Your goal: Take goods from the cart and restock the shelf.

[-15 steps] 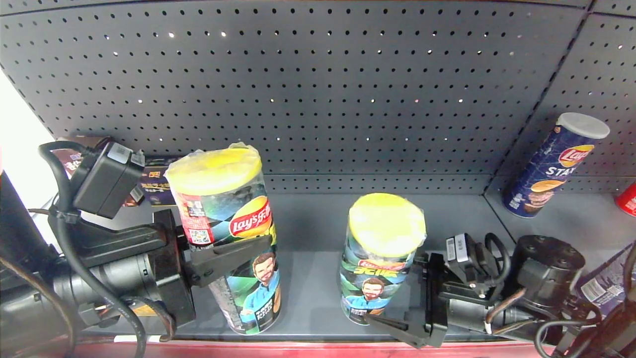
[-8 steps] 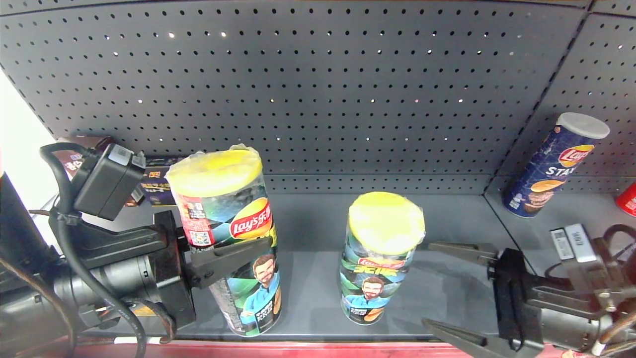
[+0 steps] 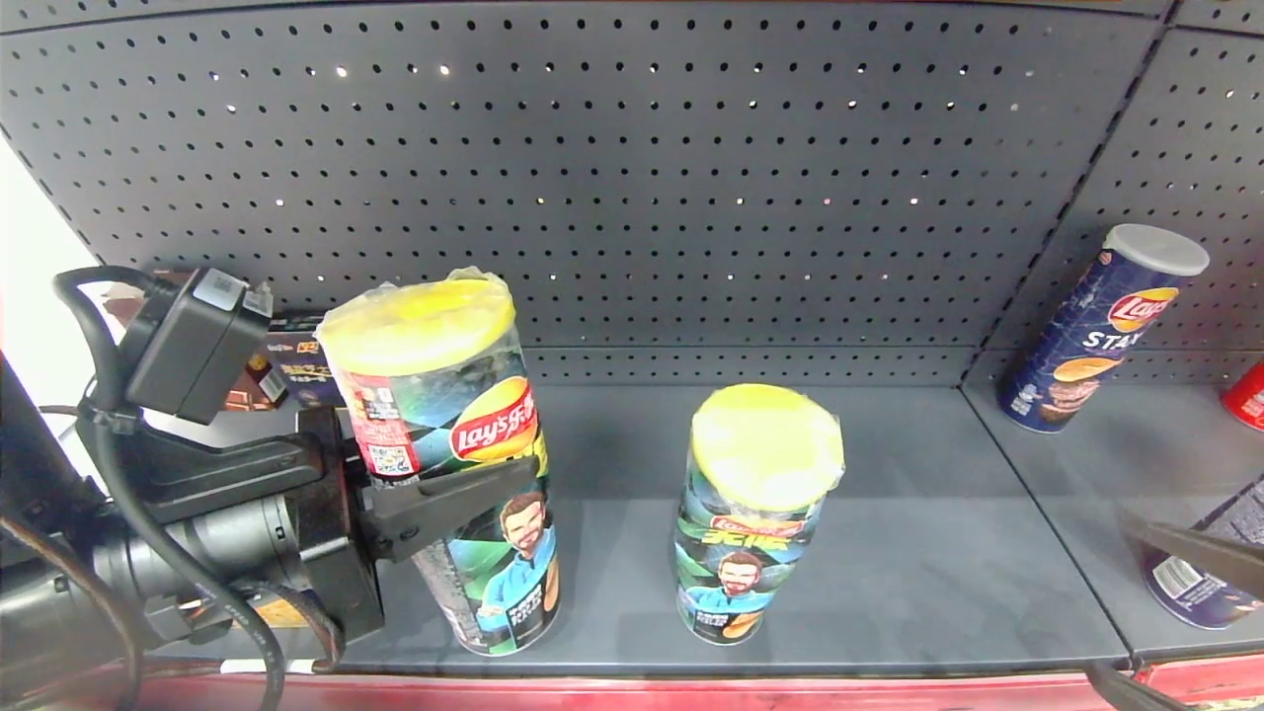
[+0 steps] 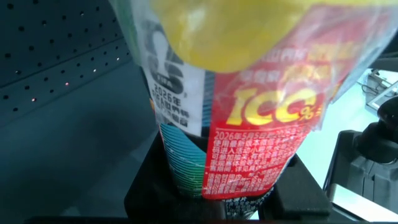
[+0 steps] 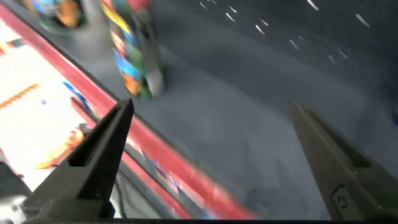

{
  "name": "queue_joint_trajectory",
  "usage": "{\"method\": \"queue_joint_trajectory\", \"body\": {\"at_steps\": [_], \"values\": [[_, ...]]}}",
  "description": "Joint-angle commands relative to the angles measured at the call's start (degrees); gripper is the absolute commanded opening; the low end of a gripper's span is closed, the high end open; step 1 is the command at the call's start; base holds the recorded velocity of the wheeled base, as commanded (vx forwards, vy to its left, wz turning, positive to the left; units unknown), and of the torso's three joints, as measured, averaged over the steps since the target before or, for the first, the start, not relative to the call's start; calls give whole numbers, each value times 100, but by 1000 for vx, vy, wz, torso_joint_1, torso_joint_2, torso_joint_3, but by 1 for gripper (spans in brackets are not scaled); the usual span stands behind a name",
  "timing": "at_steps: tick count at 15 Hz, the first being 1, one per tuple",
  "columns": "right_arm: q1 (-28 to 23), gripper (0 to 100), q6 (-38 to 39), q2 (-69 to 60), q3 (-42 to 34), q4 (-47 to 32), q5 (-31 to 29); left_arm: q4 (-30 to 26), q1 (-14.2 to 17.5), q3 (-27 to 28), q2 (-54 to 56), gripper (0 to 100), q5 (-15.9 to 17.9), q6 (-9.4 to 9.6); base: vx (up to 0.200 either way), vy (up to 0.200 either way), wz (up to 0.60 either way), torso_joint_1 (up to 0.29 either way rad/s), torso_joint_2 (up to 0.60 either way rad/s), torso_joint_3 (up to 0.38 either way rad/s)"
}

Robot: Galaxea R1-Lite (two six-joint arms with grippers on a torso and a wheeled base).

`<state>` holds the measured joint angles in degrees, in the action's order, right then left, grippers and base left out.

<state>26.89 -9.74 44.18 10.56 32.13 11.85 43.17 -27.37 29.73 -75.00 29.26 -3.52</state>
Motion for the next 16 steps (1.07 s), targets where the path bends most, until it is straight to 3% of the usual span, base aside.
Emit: {"method": "queue_joint_trajectory", "body": {"at_steps": [1, 2, 5, 6, 7, 11, 16], "values": [[-149, 100, 95, -2018, -713, -1148, -772, 8, -49, -3, 20, 0, -8, 1, 0, 0, 0, 0, 0, 0], [-360, 100, 139, -2572, -1038, -1482, -992, -1, -93, -3, 11, 0, -8, 1, 0, 0, 0, 0, 0, 0], [-1239, 100, 447, -3803, -968, -3143, -1220, -19, -102, -3, 11, 0, -34, -8, 0, 0, 0, 0, 0, 0], [-1538, 100, 587, -3855, -854, -3380, -1378, -28, -137, 6, 11, 0, -43, -8, 0, 0, 0, 0, 0, 0], [-1802, 100, 649, -3847, -854, -3372, -1396, -45, -164, 24, 11, 0, -52, -8, 0, 0, 0, 0, 0, 0], [-1845, 100, 640, -3855, -880, -3275, -1466, -10, -93, 208, -173, 0, -8, -8, 0, 0, 0, 0, 0, 0], [-1845, 100, 570, -3847, -871, -3310, -1361, -256, -111, 1052, -586, 0, -8, -26, 0, 0, 0, 0, 0, 0]]}}
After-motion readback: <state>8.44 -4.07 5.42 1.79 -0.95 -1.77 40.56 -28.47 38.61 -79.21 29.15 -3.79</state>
